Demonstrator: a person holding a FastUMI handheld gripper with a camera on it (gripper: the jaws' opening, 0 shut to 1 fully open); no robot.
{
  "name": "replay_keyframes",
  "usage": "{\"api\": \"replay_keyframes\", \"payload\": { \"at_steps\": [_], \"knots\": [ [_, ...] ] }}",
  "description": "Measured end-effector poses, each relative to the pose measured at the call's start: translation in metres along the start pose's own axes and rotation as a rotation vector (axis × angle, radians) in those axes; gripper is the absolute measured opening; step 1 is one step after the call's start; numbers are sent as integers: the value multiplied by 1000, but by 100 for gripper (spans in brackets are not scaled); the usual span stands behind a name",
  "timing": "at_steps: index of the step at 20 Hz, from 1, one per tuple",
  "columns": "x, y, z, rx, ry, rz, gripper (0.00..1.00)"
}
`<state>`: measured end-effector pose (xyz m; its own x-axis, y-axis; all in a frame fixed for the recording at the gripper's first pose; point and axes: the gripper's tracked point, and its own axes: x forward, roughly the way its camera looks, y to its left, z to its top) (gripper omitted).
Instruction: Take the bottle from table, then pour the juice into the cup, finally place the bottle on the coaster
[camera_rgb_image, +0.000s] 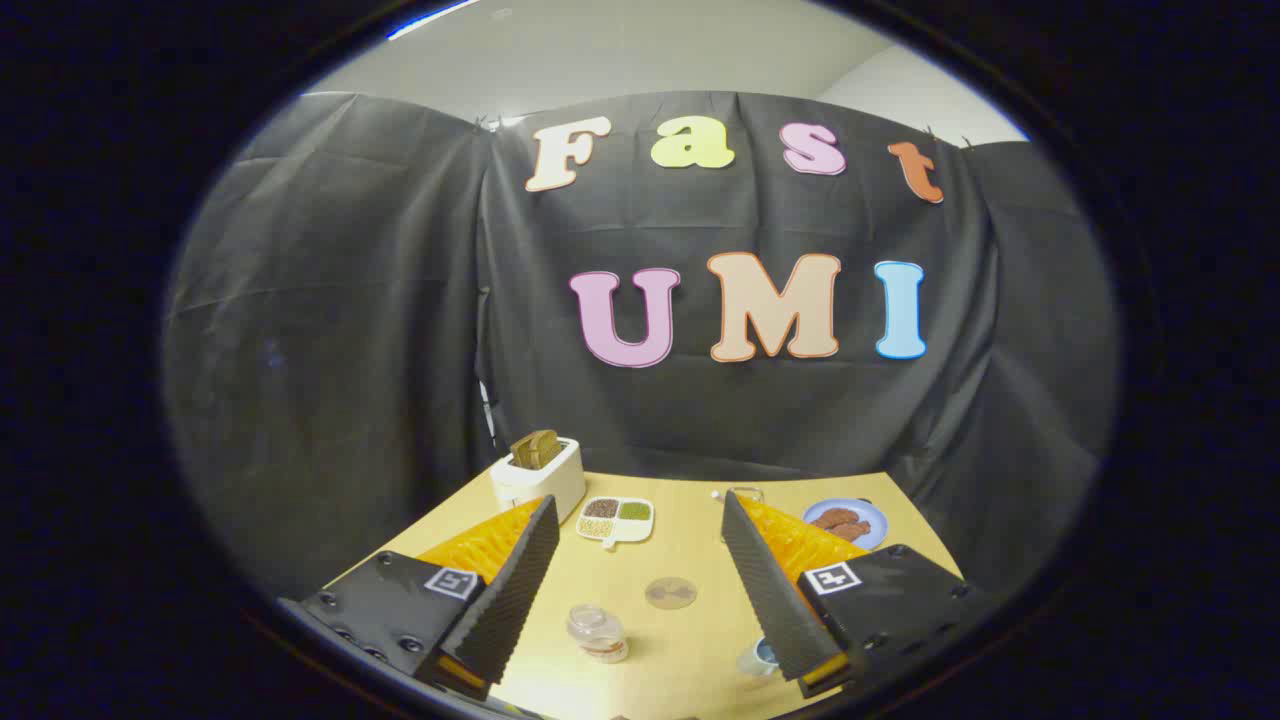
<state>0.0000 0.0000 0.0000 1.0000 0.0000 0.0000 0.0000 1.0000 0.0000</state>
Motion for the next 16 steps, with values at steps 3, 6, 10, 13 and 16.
{"api": "replay_keyframes", "payload": {
  "at_steps": [3, 6, 10, 13, 16],
  "knots": [
    [-6, 3, -2, 1, 6, -1, 100],
    [-15, 6, -5, 4, 11, -6, 100],
    [-23, 22, -10, 31, 15, -1, 100],
    [-27, 33, -12, 47, 11, 2, 100],
    [-29, 41, -13, 57, 0, -12, 100]
  ]
}}
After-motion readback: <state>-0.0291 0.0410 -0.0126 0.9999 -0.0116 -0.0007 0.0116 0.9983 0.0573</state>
